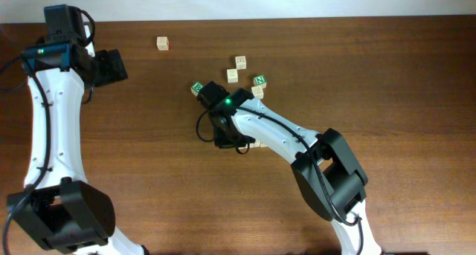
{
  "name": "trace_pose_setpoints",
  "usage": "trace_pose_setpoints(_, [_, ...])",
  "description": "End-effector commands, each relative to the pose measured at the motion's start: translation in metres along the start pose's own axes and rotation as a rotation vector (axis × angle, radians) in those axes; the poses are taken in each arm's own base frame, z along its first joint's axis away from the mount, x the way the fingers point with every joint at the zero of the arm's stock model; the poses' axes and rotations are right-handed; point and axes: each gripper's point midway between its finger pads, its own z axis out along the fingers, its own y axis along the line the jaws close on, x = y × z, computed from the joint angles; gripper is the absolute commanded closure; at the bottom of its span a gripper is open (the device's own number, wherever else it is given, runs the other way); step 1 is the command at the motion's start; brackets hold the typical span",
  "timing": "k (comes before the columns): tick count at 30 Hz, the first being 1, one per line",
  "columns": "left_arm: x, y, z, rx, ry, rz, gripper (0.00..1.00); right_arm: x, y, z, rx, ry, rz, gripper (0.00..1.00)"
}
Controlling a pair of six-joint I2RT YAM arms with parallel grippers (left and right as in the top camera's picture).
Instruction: Rotate 5 blocks
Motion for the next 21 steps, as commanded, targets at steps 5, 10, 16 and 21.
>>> trace_pose_setpoints(5, [-0.006, 0.003, -0.004, -0.008, -0.020, -0.020, 0.01, -0.014, -0.018, 0.001, 0.021, -0.005, 0.083, 0.90])
trace_pose_setpoints(10, [-0.006, 0.003, -0.004, -0.008, -0.020, -0.020, 0.01, -0.015, -0.021, 0.000, 0.015, -0.002, 0.091, 0.90])
trace_pose_setpoints(16, [-0.006, 0.003, -0.004, -0.008, -0.020, -0.020, 0.01, -0.023, -0.020, -0.024, -0.008, 0.013, 0.039, 0.91])
trace_pose_setpoints(21, [-0.006, 0.003, -0.004, -0.008, -0.020, -0.020, 0.01, -0.048, -0.030, -0.085, -0.028, -0.022, -0.064, 0.78])
